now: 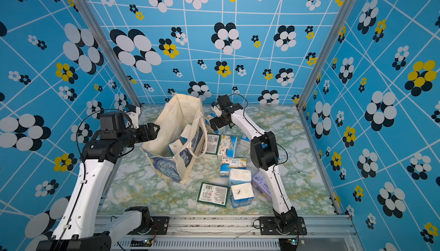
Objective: Put tissues into the canvas bag
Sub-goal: Pick up the pack of facial tissues from the center of the board, then place the pack of facial tissues in the canvas bag.
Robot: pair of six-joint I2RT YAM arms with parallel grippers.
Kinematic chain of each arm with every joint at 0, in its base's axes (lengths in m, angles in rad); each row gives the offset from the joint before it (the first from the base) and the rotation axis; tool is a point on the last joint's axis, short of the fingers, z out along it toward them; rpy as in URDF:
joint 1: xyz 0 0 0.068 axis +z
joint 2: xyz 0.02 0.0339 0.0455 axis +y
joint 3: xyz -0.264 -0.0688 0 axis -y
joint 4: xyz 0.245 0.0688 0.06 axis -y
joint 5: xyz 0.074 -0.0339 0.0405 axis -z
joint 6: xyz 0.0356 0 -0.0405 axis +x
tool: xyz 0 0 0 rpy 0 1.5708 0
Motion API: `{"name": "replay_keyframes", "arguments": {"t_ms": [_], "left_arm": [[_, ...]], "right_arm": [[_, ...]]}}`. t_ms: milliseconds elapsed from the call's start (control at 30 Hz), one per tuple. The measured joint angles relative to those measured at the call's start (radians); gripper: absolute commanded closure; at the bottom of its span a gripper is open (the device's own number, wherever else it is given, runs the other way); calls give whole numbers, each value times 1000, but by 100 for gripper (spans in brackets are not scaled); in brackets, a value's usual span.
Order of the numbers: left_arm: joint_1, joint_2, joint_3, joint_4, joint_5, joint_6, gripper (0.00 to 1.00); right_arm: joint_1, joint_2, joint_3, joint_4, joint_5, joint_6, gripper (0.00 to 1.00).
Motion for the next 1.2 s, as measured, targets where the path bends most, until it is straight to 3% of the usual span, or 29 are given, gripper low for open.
{"name": "replay_keyframes", "arguments": {"t_ms": [200, 400, 567, 767, 1000, 1200], "left_arm": [[0, 6, -21, 13, 20, -3, 17], [2, 21, -23, 18, 34, -3, 18], [6, 21, -32, 31, 36, -3, 18], [7, 21, -38, 32, 37, -3, 20], [15, 21, -38, 31, 10, 0, 31], [19, 21, -44, 31, -10, 5, 38]], "right_arm": [[0, 31, 8, -5, -45, 9, 16], [-1, 32, 7, -5, -44, 37, 50], [-1, -5, -63, 51, -16, 80, 69], [-5, -157, -259, 133, 82, 146, 72], [-16, -523, -489, 274, 239, 196, 72], [-15, -797, -588, 422, 201, 222, 72]]}}
